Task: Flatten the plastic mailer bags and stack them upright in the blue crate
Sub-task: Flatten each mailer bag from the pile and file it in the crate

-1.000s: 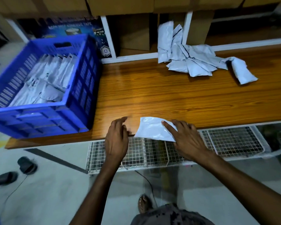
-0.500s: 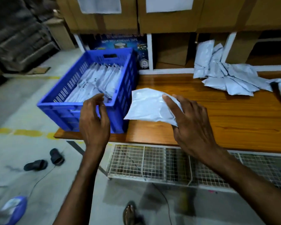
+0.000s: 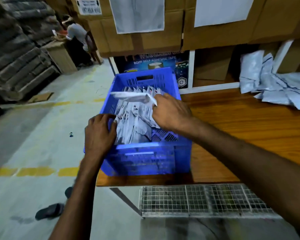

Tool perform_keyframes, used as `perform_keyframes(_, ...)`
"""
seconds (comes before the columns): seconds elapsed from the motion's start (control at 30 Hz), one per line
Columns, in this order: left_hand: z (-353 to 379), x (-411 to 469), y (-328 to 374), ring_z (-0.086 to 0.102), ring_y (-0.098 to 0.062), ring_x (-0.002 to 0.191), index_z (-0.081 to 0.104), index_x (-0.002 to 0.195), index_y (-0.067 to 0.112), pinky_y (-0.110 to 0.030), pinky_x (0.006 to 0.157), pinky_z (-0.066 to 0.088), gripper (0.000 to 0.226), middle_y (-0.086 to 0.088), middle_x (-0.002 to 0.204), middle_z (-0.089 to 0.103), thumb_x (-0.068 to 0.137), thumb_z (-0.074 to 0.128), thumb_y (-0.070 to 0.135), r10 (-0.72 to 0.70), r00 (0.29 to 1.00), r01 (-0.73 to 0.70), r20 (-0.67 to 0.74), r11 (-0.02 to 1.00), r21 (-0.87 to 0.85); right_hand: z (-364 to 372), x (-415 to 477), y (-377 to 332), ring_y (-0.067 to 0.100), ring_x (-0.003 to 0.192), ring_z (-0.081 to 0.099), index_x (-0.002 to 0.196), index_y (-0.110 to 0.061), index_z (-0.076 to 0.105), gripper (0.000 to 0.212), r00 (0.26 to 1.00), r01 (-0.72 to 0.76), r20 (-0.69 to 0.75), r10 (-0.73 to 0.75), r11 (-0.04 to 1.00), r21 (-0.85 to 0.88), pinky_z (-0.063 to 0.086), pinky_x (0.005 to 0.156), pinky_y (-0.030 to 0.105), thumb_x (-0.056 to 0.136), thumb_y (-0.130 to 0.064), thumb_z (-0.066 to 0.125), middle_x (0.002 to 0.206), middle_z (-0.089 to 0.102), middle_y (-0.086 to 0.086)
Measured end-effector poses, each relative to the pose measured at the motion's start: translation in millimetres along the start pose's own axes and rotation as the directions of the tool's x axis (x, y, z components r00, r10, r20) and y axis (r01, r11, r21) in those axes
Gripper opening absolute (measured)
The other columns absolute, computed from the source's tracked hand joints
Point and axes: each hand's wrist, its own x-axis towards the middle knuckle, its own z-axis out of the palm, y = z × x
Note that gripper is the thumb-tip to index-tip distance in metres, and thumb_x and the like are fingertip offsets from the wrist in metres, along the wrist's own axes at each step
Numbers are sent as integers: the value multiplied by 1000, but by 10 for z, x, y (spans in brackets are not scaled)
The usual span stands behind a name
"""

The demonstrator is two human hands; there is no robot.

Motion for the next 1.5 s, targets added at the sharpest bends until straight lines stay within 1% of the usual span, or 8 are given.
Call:
perform_keyframes(0.2, 119, 404, -311, 47, -40, 129, 69, 126, 20, -52, 97, 44, 30, -10, 130, 63, 98, 64, 30, 96, 976, -111, 196, 991, 71, 617, 460, 9, 38, 129, 54, 142, -4, 44, 52, 895, -341, 293, 337, 939, -40, 46, 91, 36, 94, -23, 55, 145, 51, 20)
perform_keyframes(0.37, 255, 456, -373, 48, -38, 129, 66, 130, 15, -52, 100, 43, 36, -13, 134, 60, 98, 60, 30, 169, 968, -190, 187, 977, 98, 1178, 510, 21, 22, 142, 39, 151, -15, 42, 77, 806, -348, 580, 119, 888, 302, 30, 118, 36, 98, -69, 30, 156, 40, 4)
perform_keyframes(0.53, 271, 423, -406, 43, -38, 141, 64, 132, 11, -52, 112, 38, 38, -16, 140, 59, 97, 65, 25, 242, 938, -281, 246, 950, 136, 1094, 670, 160, 25, 97, 61, 128, -12, 57, 31, 751, -548, 643, 151, 687, 478, 48, 89, 40, 103, -15, 40, 112, 61, 17)
perform_keyframes(0.7, 272, 408, -416, 46, -35, 140, 66, 132, 14, -49, 112, 36, 37, -11, 140, 60, 99, 65, 31, 268, 924, -323, 272, 929, 182, 1126, 740, 64, 35, 107, 64, 160, -33, 6, 109, 623, -373, 782, 4, 880, 293, 48, 71, 39, 67, 1, 50, 151, 43, 13)
perform_keyframes(0.87, 276, 415, -400, 50, -32, 137, 68, 129, 19, -49, 113, 36, 44, -7, 140, 62, 98, 46, 42, 254, 922, -325, 291, 918, 229, 1394, 777, -107, 28, 58, 48, 148, -38, -37, 106, 602, -408, 784, 151, 902, 140, 42, 46, 28, 84, -6, 42, 107, 55, 25)
perform_keyframes(1.03, 293, 427, -409, 51, -32, 136, 69, 126, 20, -50, 115, 33, 45, -7, 138, 63, 98, 43, 43, 246, 916, -334, 318, 906, 261, 1403, 806, -131, 31, 89, 66, 151, -40, -32, 103, 734, -397, 670, 107, 869, 296, 49, 57, 32, 89, 3, 37, 166, 12, 22)
perform_keyframes(1.23, 287, 423, -412, 51, -32, 136, 69, 127, 19, -50, 116, 30, 45, -8, 139, 62, 98, 42, 42, 248, 911, -344, 329, 897, 277, 1195, 887, 121, 26, 83, 63, 153, -30, -31, 118, 741, -26, 671, -42, 995, 91, 55, 66, 32, 87, 3, 60, 158, 32, 24)
perform_keyframes(1.5, 293, 407, -404, 52, -31, 135, 69, 126, 19, -50, 117, 28, 42, -7, 137, 63, 97, 46, 40, 248, 912, -348, 328, 891, 293, 1483, 778, 140, 41, 150, 25, 126, -42, -55, 167, 727, 167, 660, -189, 981, 97, 42, 113, 43, 61, -23, 98, 161, -30, 22)
